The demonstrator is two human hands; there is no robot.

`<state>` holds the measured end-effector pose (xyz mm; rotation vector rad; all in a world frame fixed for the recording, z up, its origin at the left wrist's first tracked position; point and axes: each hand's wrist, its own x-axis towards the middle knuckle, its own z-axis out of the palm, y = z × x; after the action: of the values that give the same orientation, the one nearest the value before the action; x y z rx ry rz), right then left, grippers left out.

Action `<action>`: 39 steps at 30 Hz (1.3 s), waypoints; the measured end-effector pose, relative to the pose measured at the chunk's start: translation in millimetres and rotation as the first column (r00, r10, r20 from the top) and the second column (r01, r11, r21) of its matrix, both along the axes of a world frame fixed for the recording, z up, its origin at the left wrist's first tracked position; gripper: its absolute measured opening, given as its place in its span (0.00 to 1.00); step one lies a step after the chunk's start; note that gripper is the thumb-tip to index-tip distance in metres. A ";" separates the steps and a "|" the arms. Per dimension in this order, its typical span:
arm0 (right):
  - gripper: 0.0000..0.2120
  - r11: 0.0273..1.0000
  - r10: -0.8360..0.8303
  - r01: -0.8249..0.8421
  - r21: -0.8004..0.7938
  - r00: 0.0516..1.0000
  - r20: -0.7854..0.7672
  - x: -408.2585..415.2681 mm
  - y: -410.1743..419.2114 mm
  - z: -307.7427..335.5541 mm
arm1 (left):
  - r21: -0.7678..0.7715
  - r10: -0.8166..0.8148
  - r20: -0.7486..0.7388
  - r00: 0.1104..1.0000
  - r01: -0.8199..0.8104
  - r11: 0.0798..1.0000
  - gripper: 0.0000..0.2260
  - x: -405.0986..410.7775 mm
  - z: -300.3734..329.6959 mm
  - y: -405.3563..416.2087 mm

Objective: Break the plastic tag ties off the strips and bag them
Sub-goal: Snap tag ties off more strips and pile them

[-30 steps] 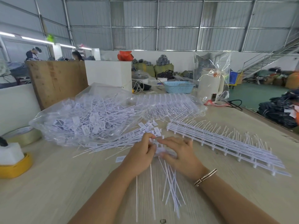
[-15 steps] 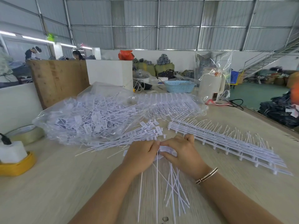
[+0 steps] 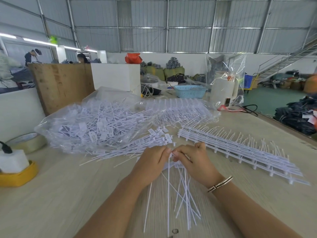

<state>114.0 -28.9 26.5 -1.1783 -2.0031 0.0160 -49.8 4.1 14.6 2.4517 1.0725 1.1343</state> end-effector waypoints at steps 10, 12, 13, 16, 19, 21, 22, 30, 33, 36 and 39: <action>0.09 0.978 -0.182 0.160 -0.135 0.967 -0.176 25.8 4.9 -4.4 | -0.215 0.099 0.224 0.969 -0.050 0.975 0.17 -17.9 9.3 -2.9; 0.05 0.975 -0.174 0.164 -0.147 0.983 -0.058 20.1 7.0 -7.5 | -0.206 0.107 0.093 0.990 -0.086 0.975 0.15 -14.9 6.6 -0.6; 0.03 0.974 -0.169 0.170 -0.153 0.985 0.015 17.7 8.5 -8.3 | -0.208 0.110 0.045 0.993 -0.098 0.973 0.12 -12.7 5.5 -0.1; 0.11 0.972 -0.202 0.217 -0.092 0.969 0.142 11.9 11.6 -8.0 | -0.234 0.101 0.023 0.995 -0.093 0.968 0.07 -7.3 5.3 -1.3; 0.11 0.991 -0.130 0.129 -0.042 0.992 -0.005 3.4 6.4 -5.2 | -0.253 0.058 0.084 0.995 -0.036 0.967 0.10 -1.2 8.6 -4.6; 0.10 0.991 -0.011 -0.012 -0.135 0.985 -0.174 -1.8 3.1 -4.7 | -0.280 0.031 0.165 0.986 0.016 0.960 0.09 3.1 11.5 -8.0; 0.11 0.980 0.025 -0.073 -0.184 0.968 -0.251 -3.5 2.6 -4.6 | -0.293 0.030 0.188 0.982 0.027 0.956 0.08 4.7 12.2 -9.3; 0.13 0.917 -0.022 -0.236 -0.320 0.774 -0.633 3.1 -0.4 -0.9 | -0.357 0.161 0.077 0.984 -0.123 0.926 0.11 -5.9 4.1 -0.2; 0.14 0.969 -0.119 0.046 -0.244 0.948 -0.296 4.8 2.5 -5.2 | -0.392 0.156 0.108 0.982 -0.103 0.914 0.14 -9.8 -0.1 1.5; 0.14 0.986 -0.145 0.136 -0.099 0.984 -0.099 1.0 0.1 -1.8 | -0.378 0.151 0.068 0.986 -0.114 0.919 0.15 -10.3 -1.6 4.3; 0.12 0.988 -0.153 0.153 0.011 0.984 0.091 -1.4 1.8 -2.7 | -0.372 0.139 0.102 0.985 -0.091 0.924 0.15 -9.3 -3.3 5.0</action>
<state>112.7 -27.0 23.9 -1.3496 -1.9847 -0.1214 -59.1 9.1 11.3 2.0246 1.2726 0.9990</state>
